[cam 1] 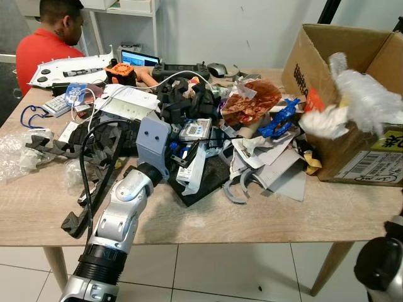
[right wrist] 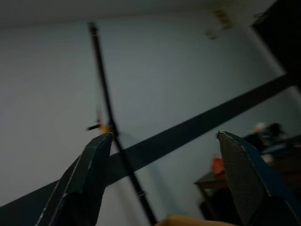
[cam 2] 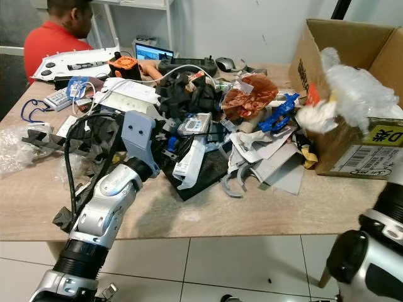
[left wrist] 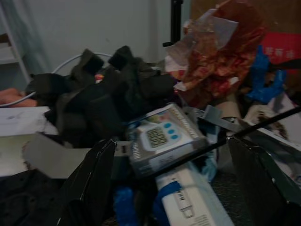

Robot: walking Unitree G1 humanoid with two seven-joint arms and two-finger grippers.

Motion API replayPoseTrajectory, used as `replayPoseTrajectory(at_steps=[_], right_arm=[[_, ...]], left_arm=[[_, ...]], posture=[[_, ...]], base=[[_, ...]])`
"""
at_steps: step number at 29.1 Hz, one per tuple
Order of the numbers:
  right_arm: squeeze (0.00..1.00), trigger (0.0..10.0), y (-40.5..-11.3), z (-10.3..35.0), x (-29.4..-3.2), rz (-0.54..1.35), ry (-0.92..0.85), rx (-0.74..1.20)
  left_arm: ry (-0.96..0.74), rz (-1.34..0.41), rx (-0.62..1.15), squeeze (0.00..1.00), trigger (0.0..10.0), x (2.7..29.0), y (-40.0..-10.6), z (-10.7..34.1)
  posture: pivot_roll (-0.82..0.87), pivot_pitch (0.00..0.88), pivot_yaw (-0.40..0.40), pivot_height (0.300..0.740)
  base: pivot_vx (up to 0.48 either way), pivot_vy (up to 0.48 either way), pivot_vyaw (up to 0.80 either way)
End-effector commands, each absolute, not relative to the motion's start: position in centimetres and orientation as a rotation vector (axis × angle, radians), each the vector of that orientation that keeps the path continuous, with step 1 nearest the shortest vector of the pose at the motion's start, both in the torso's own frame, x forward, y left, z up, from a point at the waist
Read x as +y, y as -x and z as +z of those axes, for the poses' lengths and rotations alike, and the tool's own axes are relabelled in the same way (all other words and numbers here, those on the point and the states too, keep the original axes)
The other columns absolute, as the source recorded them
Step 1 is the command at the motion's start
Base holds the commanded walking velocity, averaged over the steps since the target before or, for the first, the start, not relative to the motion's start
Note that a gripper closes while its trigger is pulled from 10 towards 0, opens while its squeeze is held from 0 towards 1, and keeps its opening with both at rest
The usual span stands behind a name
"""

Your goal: Picking trash to rubbish bin

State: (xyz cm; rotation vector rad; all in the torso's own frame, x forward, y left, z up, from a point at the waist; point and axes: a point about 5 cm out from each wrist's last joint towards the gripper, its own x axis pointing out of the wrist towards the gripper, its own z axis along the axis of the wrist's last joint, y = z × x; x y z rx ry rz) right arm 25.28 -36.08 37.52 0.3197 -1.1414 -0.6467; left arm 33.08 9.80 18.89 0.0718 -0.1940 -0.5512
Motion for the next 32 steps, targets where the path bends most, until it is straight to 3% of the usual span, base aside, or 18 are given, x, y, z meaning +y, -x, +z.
replayPoseTrajectory(at_steps=[1,4,6,10,12,17,20,24,25,28,32], right_arm=[[0.0,10.0,-25.1,37.1,-36.6,-0.678,-0.319,-1.121],[0.0,10.0,-27.0,36.1,-35.9,-0.593,-0.337,-0.99],[0.0,10.0,-30.2,34.6,-33.2,-0.395,-0.289,-0.783],[0.0,10.0,-33.3,31.3,-26.9,-0.047,-0.15,-0.539],[0.0,10.0,-33.6,30.4,-23.9,0.103,-0.167,-0.526],[0.0,10.0,-33.4,30.3,-21.3,0.242,-0.162,-0.536],[0.0,10.0,-32.4,30.9,-18.4,0.476,-0.138,-0.547],[0.0,10.0,-31.8,30.9,-17.5,0.552,-0.127,-0.54],[1.0,10.0,-31.7,30.8,-17.5,0.559,-0.136,-0.533],[1.0,10.0,-31.6,30.7,-17.4,0.56,-0.141,-0.516],[1.0,10.0,-32.8,27.7,-18.6,0.423,0.084,-0.146]], left_arm=[[-0.078,-0.563,-0.183,0.0,10.0,9.6,-32.9,18.6],[-0.08,-0.567,-0.182,0.0,10.0,9.5,-32.9,18.5],[-0.082,-0.572,-0.181,0.0,10.0,9.4,-33.0,18.5],[-0.089,-0.575,-0.183,0.0,10.0,9.4,-33.0,18.6],[-0.097,-0.576,-0.185,0.0,10.0,9.4,-33.0,18.7],[-0.101,-0.573,-0.186,0.0,10.0,9.6,-32.9,18.7],[-0.103,-0.573,-0.185,0.0,10.0,9.7,-32.8,18.6],[-0.103,-0.576,-0.187,0.0,10.0,9.6,-32.8,18.6],[-0.103,-0.578,-0.188,0.0,10.0,9.5,-32.9,18.7],[-0.103,-0.579,-0.188,0.0,10.0,9.5,-32.9,18.7],[-0.103,-0.581,-0.19,0.0,10.0,9.6,-32.9,18.7]], posture=[[-0.01,0.166,-0.006,0.74],[-0.01,0.166,-0.003,0.74],[-0.01,0.163,-0.001,0.74],[0.0,0.158,-0.002,0.74],[0.0,0.156,-0.003,0.74],[0.01,0.15,-0.005,0.74],[0.01,0.146,-0.004,0.74],[0.01,0.141,-0.003,0.74],[0.01,0.137,-0.003,0.74],[0.01,0.137,-0.003,0.74],[0.01,0.13,-0.003,0.74]], base=[[0.0,0.0,0.0],[0.0,0.0,0.0],[0.0,0.0,0.0],[0.0,0.0,0.0],[0.0,0.0,0.0],[0.0,0.0,0.0],[0.0,0.0,0.0],[0.0,0.0,0.0],[0.0,0.0,0.0],[0.0,0.0,0.0],[0.0,0.0,0.0]])
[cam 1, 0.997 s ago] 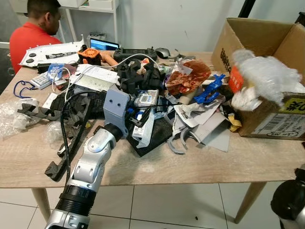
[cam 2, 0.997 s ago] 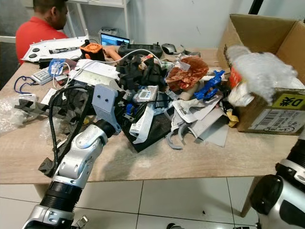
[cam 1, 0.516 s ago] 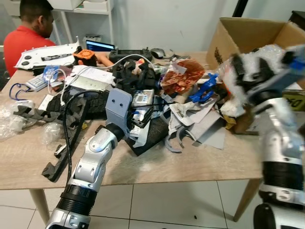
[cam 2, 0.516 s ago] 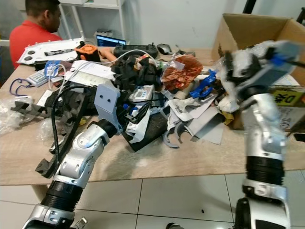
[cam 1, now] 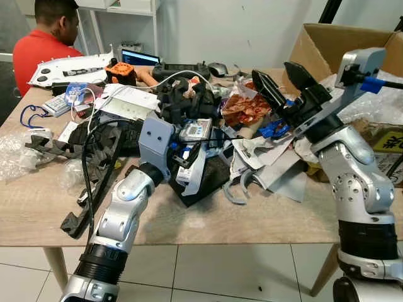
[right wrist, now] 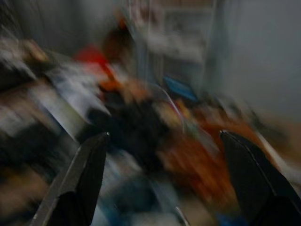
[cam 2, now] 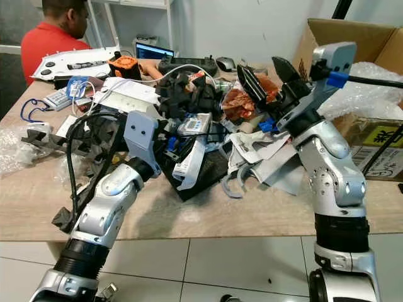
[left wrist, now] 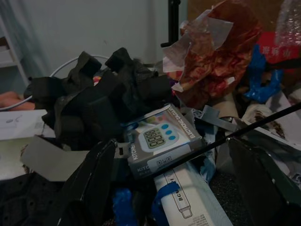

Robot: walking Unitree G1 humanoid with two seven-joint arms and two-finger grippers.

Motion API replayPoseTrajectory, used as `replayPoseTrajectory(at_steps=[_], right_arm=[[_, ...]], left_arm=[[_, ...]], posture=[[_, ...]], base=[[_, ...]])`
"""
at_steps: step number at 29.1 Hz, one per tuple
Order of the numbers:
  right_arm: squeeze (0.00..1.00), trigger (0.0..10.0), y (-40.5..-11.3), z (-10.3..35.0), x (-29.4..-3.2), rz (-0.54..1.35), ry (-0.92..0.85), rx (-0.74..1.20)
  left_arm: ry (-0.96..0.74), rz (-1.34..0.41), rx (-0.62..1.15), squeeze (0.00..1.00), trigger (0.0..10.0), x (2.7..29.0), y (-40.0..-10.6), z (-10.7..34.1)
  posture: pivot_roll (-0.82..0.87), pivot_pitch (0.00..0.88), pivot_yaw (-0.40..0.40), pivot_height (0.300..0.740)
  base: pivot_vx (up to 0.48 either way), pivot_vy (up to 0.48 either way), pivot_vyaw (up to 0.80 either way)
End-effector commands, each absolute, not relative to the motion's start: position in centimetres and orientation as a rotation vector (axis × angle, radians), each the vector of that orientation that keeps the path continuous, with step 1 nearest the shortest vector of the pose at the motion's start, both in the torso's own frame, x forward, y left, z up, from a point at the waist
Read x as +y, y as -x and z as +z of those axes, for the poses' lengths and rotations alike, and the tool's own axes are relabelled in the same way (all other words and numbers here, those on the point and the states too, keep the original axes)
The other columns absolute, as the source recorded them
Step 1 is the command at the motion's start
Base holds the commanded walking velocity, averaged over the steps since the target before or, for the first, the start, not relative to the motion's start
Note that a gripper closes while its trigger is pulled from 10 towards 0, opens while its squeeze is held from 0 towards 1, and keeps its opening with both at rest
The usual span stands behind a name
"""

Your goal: Picking trash to rubbish bin

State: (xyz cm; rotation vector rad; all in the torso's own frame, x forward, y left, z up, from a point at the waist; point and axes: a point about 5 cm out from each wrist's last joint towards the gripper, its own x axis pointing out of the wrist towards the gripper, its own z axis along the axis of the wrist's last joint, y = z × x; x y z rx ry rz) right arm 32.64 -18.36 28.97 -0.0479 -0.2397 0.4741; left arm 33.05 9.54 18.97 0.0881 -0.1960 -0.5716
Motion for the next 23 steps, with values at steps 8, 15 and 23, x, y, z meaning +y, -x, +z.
replayPoseTrajectory(at_steps=[8,15,23], right_arm=[[1.0,10.0,-33.6,29.3,-23.3,0.003,0.363,-0.217],[0.0,10.0,-33.2,30.8,-23.9,-0.088,0.458,-0.292],[0.0,10.0,-33.3,29.6,-25.4,-0.122,0.58,-0.161]], left_arm=[[-0.095,-0.577,-0.191,0.0,10.0,9.5,-32.9,18.7],[-0.088,-0.573,-0.192,0.0,10.0,9.6,-32.9,18.7],[-0.084,-0.574,-0.19,0.0,10.0,9.5,-32.9,18.6]], posture=[[0.0,0.124,-0.006,0.74],[0.0,0.124,-0.007,0.74],[0.0,0.125,-0.009,0.74]], base=[[0.0,0.0,0.0],[0.0,0.0,0.0],[0.0,0.0,0.0]])
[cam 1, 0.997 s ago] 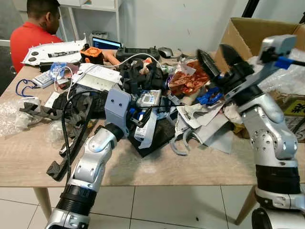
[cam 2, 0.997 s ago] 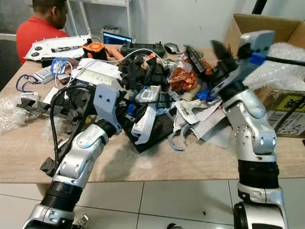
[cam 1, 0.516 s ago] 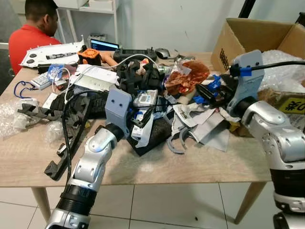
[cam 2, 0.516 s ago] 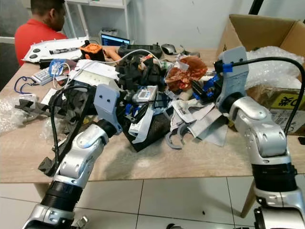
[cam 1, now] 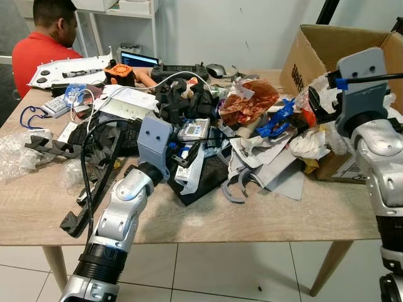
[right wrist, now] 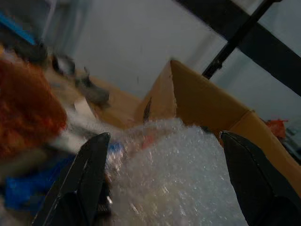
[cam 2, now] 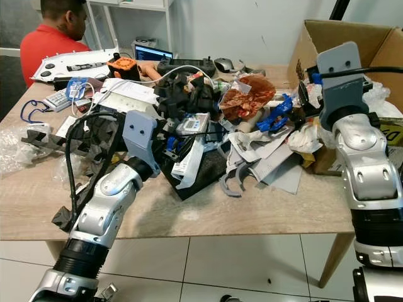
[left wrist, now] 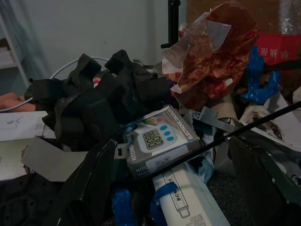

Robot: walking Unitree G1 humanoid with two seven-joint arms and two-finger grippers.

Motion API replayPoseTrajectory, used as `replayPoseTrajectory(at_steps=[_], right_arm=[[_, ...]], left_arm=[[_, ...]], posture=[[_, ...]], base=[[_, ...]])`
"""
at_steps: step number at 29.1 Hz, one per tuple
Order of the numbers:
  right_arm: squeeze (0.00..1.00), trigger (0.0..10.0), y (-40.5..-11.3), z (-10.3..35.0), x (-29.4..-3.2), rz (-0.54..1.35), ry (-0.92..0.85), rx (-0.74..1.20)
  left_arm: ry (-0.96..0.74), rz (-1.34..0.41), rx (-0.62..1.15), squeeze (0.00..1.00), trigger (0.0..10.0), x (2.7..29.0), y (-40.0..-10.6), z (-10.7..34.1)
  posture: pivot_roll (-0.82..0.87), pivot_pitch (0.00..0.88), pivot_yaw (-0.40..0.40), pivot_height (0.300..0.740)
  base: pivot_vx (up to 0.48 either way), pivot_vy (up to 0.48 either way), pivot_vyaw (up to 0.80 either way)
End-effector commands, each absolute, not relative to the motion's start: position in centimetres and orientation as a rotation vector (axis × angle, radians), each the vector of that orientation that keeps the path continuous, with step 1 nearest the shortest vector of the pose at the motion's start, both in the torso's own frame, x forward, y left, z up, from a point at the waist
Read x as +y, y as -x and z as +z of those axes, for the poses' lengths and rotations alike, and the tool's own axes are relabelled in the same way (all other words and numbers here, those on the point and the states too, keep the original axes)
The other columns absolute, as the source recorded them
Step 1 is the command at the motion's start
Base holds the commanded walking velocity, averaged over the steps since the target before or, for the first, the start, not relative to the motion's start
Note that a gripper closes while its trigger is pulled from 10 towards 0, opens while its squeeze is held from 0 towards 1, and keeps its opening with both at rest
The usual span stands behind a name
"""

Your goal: Picking trash to rubbish bin

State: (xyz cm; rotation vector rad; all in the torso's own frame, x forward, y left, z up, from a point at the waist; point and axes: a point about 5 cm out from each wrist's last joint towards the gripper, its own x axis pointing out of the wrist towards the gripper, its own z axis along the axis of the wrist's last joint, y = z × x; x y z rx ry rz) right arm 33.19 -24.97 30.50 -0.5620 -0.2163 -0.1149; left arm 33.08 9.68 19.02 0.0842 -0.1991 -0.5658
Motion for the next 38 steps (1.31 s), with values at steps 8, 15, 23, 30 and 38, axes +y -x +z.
replayPoseTrajectory(at_steps=[8,15,23,30,38], right_arm=[[0.0,10.0,-32.8,28.0,-27.2,-0.108,0.673,0.036],[0.0,9.5,-32.6,27.9,-27.7,-0.114,0.659,0.072],[0.0,0.0,-32.6,28.7,-27.9,-0.128,0.643,0.041],[0.0,0.0,-32.6,30.2,-28.5,-0.193,0.574,-0.057],[0.0,0.0,-31.5,33.1,-32.1,-0.408,0.512,-0.209]], left_arm=[[-0.083,-0.577,-0.189,0.0,10.0,9.5,-32.9,18.6],[-0.08,-0.578,-0.189,0.0,10.0,9.4,-32.8,18.5],[-0.08,-0.571,-0.188,0.0,10.0,9.4,-32.9,18.6],[-0.071,-0.565,-0.194,0.0,10.0,9.4,-32.9,18.6],[-0.069,-0.561,-0.199,0.0,10.0,9.3,-33.0,18.8]], posture=[[-0.01,0.125,-0.011,0.74],[-0.01,0.129,-0.011,0.74],[-0.01,0.146,-0.015,0.74],[-0.02,0.153,-0.016,0.74],[-0.02,0.158,-0.012,0.74]], base=[[0.0,0.0,0.0],[0.0,0.0,0.0],[0.0,0.0,0.0],[0.0,0.0,0.0],[0.0,0.0,0.0]])
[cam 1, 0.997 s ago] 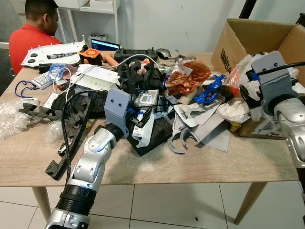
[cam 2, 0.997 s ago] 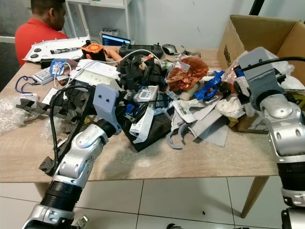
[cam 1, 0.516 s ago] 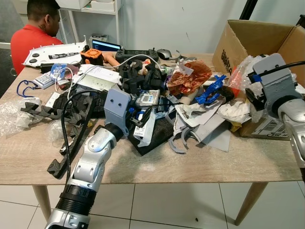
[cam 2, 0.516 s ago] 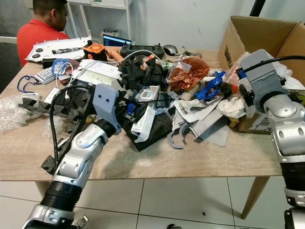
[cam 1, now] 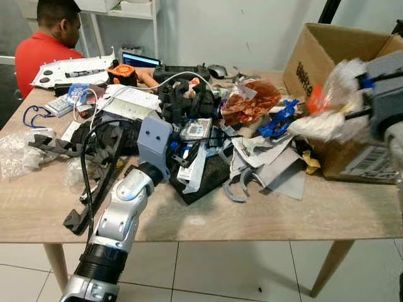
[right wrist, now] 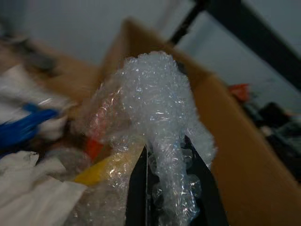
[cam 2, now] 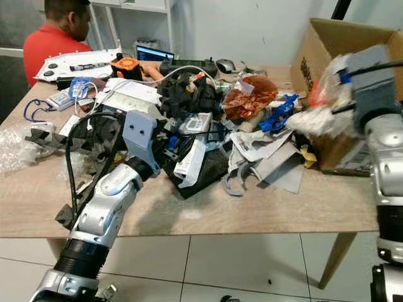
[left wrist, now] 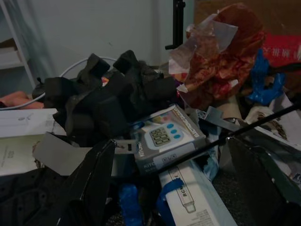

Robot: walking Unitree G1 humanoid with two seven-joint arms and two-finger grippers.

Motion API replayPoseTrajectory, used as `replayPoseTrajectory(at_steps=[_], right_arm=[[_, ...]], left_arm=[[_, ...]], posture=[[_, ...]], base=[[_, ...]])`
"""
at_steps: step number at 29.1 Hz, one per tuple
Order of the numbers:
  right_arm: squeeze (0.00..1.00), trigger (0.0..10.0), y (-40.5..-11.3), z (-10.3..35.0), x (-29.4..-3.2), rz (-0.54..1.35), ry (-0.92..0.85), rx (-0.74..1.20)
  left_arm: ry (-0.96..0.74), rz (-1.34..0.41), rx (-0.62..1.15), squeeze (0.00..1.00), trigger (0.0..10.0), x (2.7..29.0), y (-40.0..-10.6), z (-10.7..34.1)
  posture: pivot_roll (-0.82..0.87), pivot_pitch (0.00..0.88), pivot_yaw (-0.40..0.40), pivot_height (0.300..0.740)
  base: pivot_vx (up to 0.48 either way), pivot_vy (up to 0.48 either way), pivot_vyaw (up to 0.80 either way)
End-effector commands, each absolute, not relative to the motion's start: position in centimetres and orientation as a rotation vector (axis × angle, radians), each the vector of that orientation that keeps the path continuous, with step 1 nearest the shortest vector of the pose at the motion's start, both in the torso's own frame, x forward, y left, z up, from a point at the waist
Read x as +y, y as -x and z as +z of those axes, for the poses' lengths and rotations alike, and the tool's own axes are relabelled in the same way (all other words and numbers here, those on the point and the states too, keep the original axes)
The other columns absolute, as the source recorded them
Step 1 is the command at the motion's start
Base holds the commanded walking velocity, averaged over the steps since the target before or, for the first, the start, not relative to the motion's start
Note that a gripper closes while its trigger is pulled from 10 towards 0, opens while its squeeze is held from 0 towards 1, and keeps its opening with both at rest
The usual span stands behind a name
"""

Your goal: Picking trash to rubbish bin

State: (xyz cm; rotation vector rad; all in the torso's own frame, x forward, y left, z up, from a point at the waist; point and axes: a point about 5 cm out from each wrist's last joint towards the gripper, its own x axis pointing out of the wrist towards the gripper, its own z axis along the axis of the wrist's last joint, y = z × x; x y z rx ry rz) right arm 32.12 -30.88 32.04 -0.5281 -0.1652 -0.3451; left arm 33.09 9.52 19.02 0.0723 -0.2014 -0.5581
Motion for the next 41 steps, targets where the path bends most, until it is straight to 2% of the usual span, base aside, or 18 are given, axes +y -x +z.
replayPoseTrajectory(at_steps=[1,13,14,15,18,24,28,31,35,38,41], right_arm=[[0.0,0.0,-31.1,33.8,-32.9,-0.447,0.505,-0.237],[0.0,0.0,-27.8,36.9,-39.3,-0.737,0.426,-0.398],[0.0,0.0,-27.8,36.9,-39.3,-0.737,0.426,-0.398],[0.0,0.0,-26.9,36.6,-40.9,-0.803,0.406,-0.385],[0.0,0.0,-26.1,36.1,-42.2,-0.853,0.405,-0.369],[0.0,0.0,-25.4,34.5,-43.6,-0.896,0.407,-0.339],[0.0,0.0,-26.4,33.9,-42.5,-0.821,0.372,-0.363],[0.0,0.0,-28.5,34.7,-39.2,-0.58,0.267,-0.488],[0.0,0.0,-29.7,36.7,-35.7,-0.39,0.181,-0.638],[0.0,0.0,-30.0,38.1,-34.0,-0.307,0.162,-0.71],[0.0,0.0,-30.1,38.5,-33.6,-0.287,0.153,-0.728]], left_arm=[[-0.067,-0.561,-0.199,0.0,10.0,9.3,-33.1,18.8],[-0.064,-0.565,-0.199,0.0,10.0,9.1,-33.1,18.8],[-0.064,-0.565,-0.199,0.0,10.0,9.1,-33.1,18.8],[-0.063,-0.563,-0.198,0.0,10.0,9.2,-33.1,18.7],[-0.063,-0.563,-0.196,0.0,10.0,9.2,-33.0,18.6],[-0.062,-0.568,-0.193,0.0,10.0,9.1,-33.1,18.5],[-0.062,-0.574,-0.195,0.0,10.0,8.9,-33.2,18.7],[-0.064,-0.577,-0.198,0.0,10.0,8.9,-33.3,18.8],[-0.068,-0.576,-0.2,0.0,10.0,9.0,-33.3,18.9],[-0.07,-0.574,-0.202,0.0,10.0,9.1,-33.4,19.0],[-0.07,-0.573,-0.202,0.0,10.0,9.1,-33.4,19.0]], posture=[[-0.02,0.158,-0.012,0.74],[-0.03,0.164,-0.013,0.74],[-0.03,0.164,-0.013,0.74],[-0.03,0.164,-0.013,0.74],[-0.04,0.166,-0.012,0.74],[-0.04,0.169,-0.005,0.74],[-0.03,0.169,0.002,0.74],[-0.03,0.166,0.006,0.74],[-0.03,0.164,0.006,0.74],[-0.02,0.163,0.004,0.74],[-0.02,0.163,0.004,0.74]], base=[[0.0,0.0,0.0],[0.0,0.0,0.0],[0.0,0.0,0.0],[0.0,0.0,0.0],[0.0,0.0,0.0],[0.0,0.0,0.0],[0.0,0.0,0.0],[0.0,0.0,0.0],[0.0,0.0,0.0],[0.0,0.0,0.0],[0.0,0.0,0.0]])
